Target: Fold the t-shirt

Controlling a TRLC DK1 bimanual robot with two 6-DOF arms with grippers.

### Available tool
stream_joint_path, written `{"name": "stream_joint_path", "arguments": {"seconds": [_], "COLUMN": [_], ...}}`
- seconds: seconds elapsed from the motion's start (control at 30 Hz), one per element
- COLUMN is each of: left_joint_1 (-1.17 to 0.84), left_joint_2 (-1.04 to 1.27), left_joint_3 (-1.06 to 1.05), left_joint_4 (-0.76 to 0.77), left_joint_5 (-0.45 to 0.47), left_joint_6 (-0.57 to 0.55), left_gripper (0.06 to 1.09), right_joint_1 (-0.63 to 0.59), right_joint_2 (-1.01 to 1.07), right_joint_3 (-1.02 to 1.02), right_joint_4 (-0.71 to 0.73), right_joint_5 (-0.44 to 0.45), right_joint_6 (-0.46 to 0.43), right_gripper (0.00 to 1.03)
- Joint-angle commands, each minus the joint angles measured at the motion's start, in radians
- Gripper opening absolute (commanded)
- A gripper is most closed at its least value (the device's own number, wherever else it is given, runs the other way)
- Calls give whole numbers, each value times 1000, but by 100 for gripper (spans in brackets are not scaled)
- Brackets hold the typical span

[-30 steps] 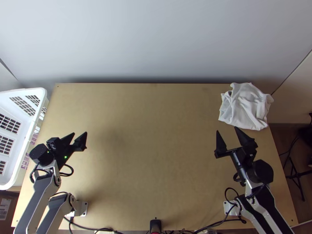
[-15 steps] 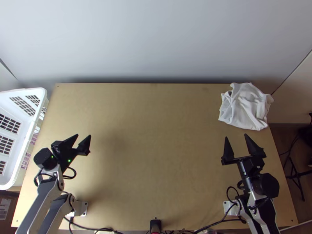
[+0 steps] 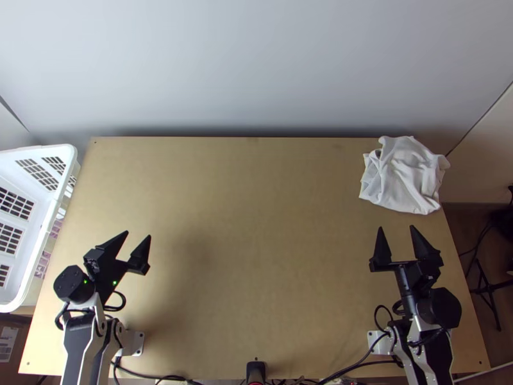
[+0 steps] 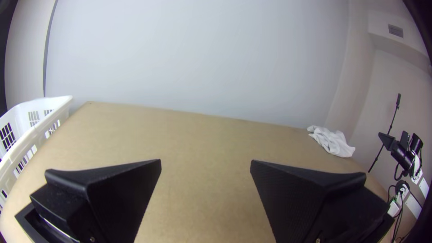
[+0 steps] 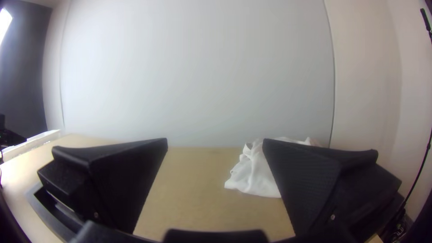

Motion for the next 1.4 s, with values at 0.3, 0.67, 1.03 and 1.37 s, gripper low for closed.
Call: {"name": "stream_joint_path", "arguments": {"seconds": [0.3, 0.67, 1.03, 1.37], "left_joint_1": [10, 10, 16, 16], "left_joint_2": [-253, -304, -305, -305], "left_joint_3": [-8, -10, -4, -4], "left_joint_4": [-184, -233, -396, -396], "left_joint_5": [-2, -4, -4, -4], "left_joint_6": [30, 137, 637, 637], "left_gripper": [102, 104, 104, 104], "right_joint_1": [-144, -158, -223, -223], "right_joint_2": [-10, -5, -5, -5], "right_joint_3": [5, -1, -3, -3], "right_joint_4": [-79, -237, -240, -240], "right_joint_5": [-39, -39, -39, -37], "right_joint_6": [37, 61, 60, 60], "right_gripper": [98, 98, 98, 98]}}
